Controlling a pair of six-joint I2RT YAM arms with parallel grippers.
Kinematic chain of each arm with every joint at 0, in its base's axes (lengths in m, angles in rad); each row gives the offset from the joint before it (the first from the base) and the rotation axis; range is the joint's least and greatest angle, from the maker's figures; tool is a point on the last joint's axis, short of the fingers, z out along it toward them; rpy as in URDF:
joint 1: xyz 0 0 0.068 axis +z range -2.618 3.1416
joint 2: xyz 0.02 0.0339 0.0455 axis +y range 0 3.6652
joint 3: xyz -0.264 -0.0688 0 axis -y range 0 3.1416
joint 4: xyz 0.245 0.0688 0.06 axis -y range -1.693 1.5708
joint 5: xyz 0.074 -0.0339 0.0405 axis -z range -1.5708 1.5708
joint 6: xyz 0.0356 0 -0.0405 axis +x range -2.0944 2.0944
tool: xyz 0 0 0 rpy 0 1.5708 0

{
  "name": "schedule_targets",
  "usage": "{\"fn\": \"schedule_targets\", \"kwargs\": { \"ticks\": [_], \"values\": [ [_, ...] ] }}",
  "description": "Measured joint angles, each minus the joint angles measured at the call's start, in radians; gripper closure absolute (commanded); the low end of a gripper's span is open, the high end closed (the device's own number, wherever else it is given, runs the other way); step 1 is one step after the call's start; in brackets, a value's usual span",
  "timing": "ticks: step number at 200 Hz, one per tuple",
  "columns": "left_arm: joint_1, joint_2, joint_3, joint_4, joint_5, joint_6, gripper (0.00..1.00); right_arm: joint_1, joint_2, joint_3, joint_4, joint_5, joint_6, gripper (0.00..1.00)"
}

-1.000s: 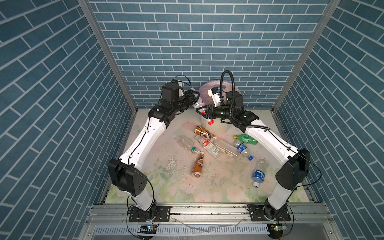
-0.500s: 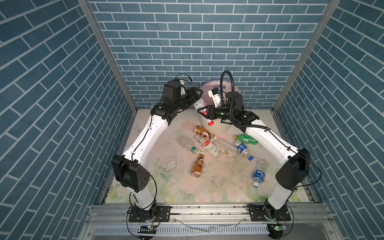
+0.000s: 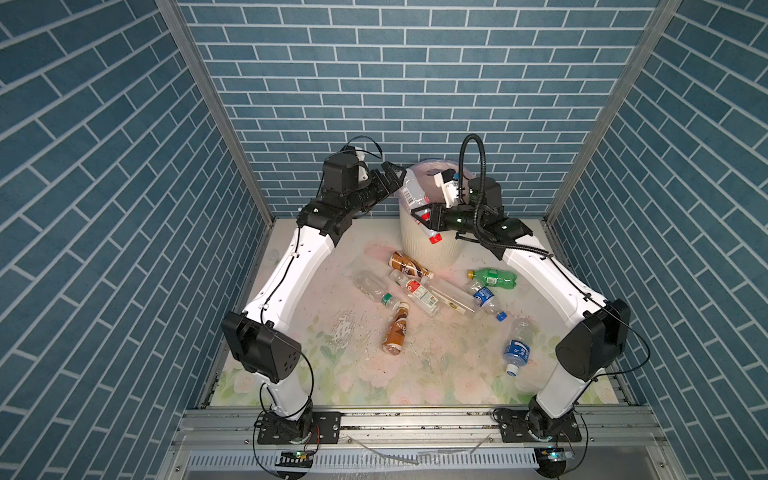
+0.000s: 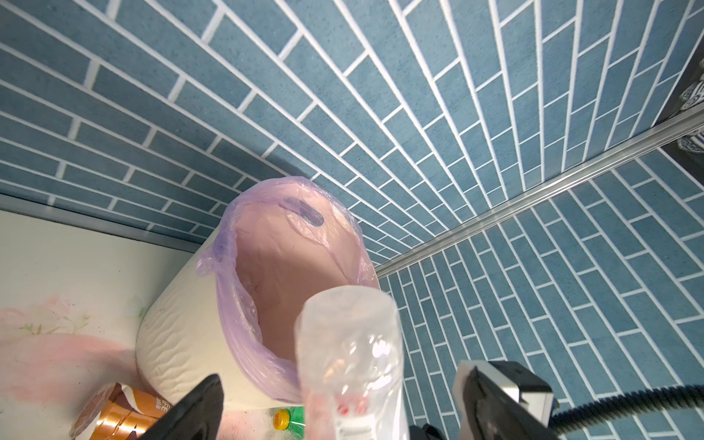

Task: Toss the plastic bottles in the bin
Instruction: 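Open the right gripper above the bin to drop the white bottle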

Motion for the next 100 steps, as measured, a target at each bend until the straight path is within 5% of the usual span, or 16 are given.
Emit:
{"fn": "schedule_targets", "kwargs": {
  "ticks": [100],
  "values": [
    [-0.001, -0.032, 0.053, -0.036, -0.036, 0.119, 0.01, -0.394, -0.229, 0.066, -0.074, 0.15, -0.029, 0.7]
  ]
}}
